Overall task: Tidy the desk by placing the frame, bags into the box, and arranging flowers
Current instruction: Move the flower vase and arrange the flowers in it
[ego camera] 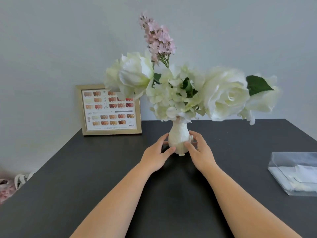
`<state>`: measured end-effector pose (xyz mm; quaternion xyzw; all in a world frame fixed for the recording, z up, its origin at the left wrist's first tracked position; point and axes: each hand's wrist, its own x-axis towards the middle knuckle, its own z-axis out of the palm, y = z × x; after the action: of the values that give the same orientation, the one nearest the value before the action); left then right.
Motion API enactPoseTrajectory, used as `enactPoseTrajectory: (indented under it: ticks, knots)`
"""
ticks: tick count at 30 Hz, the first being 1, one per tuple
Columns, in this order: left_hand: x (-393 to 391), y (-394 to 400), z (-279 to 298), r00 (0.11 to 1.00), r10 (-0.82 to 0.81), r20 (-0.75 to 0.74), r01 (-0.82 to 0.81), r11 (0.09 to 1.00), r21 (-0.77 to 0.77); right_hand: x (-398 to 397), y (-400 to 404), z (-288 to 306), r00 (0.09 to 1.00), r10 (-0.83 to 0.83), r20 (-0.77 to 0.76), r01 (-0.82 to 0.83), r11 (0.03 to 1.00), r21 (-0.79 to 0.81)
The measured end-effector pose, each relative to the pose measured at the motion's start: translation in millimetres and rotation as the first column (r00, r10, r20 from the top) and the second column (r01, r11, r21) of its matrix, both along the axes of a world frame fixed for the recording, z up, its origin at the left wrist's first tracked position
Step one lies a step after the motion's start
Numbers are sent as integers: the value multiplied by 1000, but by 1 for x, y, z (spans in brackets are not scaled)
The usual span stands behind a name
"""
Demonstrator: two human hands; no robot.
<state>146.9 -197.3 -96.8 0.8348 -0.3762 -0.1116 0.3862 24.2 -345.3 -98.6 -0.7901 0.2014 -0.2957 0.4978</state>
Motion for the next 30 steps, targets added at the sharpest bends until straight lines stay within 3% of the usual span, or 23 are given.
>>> enactPoseTrajectory:
  ticks: [15, 22, 30]
  knots:
    - [37, -38, 1, 998, 6, 66, -3, 999, -45, 49, -24, -3, 996, -65, -61, 64, 998, -19]
    - [54, -59, -1, 984, 1, 180, -11, 999, 51, 70, -41, -6, 993, -96, -73, 95, 995, -15]
    - [66, -70, -5, 986, 20, 163, -37, 994, 103, 81, -49, -6, 990, -102, -96, 100, 995, -20]
